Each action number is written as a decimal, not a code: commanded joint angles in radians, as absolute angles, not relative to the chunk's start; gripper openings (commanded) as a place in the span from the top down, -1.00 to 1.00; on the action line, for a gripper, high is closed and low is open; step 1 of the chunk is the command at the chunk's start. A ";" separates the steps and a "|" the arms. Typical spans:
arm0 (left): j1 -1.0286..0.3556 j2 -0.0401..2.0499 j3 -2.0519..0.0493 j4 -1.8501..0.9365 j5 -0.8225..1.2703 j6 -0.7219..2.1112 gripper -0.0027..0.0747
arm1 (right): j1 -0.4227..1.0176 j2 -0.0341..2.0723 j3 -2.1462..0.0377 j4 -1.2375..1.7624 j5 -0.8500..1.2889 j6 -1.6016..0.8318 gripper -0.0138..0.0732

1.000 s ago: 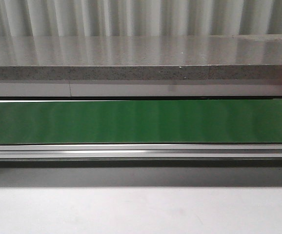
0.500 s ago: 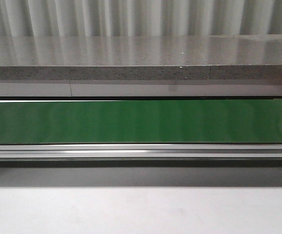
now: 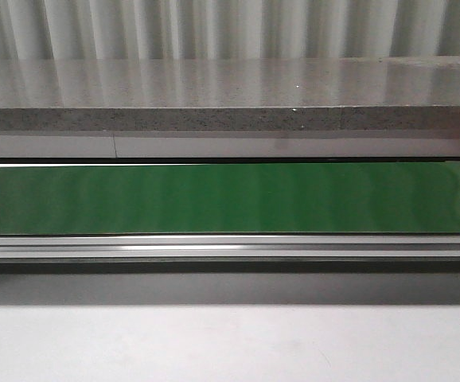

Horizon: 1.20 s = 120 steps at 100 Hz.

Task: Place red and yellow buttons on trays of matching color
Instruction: 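Carry the red button onto the belt and open the left gripper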

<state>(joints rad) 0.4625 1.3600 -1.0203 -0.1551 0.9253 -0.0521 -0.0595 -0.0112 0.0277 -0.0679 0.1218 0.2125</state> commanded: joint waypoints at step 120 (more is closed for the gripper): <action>0.146 1.567 -1.361 -0.215 0.948 -0.026 -0.53 | -0.066 -0.024 0.029 -0.077 0.043 0.211 0.84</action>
